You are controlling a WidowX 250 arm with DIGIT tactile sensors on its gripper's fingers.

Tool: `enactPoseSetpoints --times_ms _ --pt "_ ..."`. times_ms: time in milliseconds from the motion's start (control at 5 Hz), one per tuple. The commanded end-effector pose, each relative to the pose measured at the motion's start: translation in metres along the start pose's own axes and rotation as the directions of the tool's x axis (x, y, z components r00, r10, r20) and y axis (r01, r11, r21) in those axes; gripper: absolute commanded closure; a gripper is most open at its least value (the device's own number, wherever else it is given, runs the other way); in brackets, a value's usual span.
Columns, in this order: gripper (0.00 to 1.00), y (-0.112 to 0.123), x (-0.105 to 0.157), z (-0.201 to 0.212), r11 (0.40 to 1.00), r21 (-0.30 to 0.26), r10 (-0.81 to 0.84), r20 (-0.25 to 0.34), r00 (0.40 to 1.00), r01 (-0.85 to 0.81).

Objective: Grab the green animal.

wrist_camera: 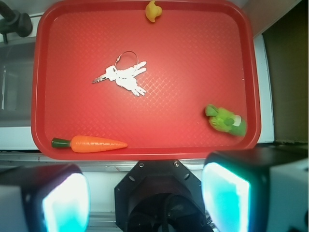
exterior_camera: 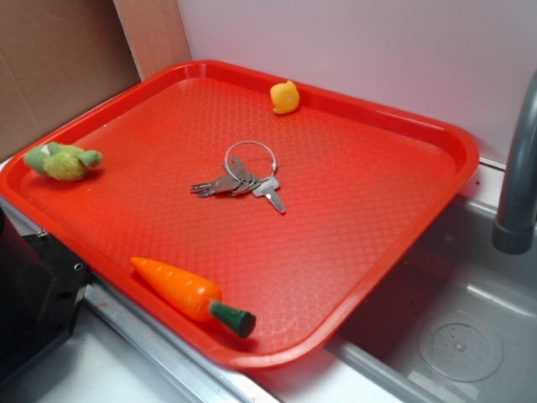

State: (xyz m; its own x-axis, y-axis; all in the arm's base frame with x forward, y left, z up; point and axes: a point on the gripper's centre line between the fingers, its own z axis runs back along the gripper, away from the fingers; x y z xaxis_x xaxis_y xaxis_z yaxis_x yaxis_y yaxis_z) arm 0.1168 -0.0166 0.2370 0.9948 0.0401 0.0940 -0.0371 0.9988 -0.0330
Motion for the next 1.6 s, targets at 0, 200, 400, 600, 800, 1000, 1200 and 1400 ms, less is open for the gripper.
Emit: enactPoseSetpoints --times_ms 0,200,400,600,800,1000,1200,1400 --pt "0.0 0.0 0.0 0.0 1.0 0.0 0.0 0.0 1.0 0.0" --pt "0.0 0.01 0.001 -0.002 0.999 0.008 -0.051 0.023 0.998 0.051" --pt "0.0 0.034 0.009 -0.016 0.983 -0.024 -0.178 0.045 0.983 0.18" --pt "0.0 0.065 0.022 -0.037 0.936 -0.044 -0.343 0.114 0.932 0.35" --pt "0.0 0.088 0.034 -0.055 0.896 0.001 -0.441 0.117 0.89 0.444" --pt "0.0 0.101 0.045 -0.078 0.856 0.034 -0.516 0.114 0.849 0.516" --pt "0.0 0.117 0.048 -0.111 0.747 0.0 -0.659 0.132 0.741 0.665" --pt "0.0 0.133 0.049 -0.132 0.727 -0.039 -0.676 0.137 0.724 0.686"
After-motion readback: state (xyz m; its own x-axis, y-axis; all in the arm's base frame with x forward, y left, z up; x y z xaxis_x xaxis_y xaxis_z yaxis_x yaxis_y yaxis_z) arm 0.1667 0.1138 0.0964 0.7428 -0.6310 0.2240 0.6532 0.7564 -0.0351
